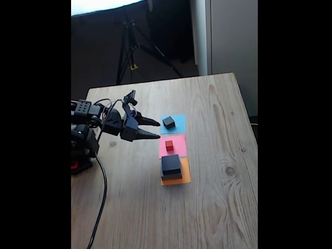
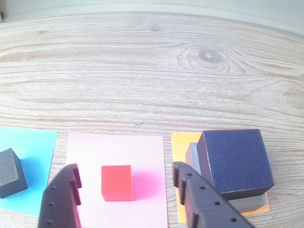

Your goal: Tower of hanoi

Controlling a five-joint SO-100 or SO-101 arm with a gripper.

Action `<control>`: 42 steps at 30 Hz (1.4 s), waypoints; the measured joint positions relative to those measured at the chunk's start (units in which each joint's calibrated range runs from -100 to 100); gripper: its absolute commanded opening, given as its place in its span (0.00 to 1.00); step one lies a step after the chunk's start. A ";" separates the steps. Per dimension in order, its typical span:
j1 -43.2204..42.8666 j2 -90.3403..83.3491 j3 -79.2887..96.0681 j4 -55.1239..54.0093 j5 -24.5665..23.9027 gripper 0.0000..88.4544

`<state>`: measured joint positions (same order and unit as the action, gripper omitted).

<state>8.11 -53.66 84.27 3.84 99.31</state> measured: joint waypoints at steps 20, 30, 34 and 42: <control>-2.99 32.24 10.95 -44.44 0.00 0.27; -3.72 50.36 4.43 -57.41 0.00 0.28; -3.61 55.15 1.83 -60.53 0.00 0.28; -3.61 61.39 0.61 -66.53 0.00 0.28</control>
<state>4.49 7.74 84.88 -62.69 99.31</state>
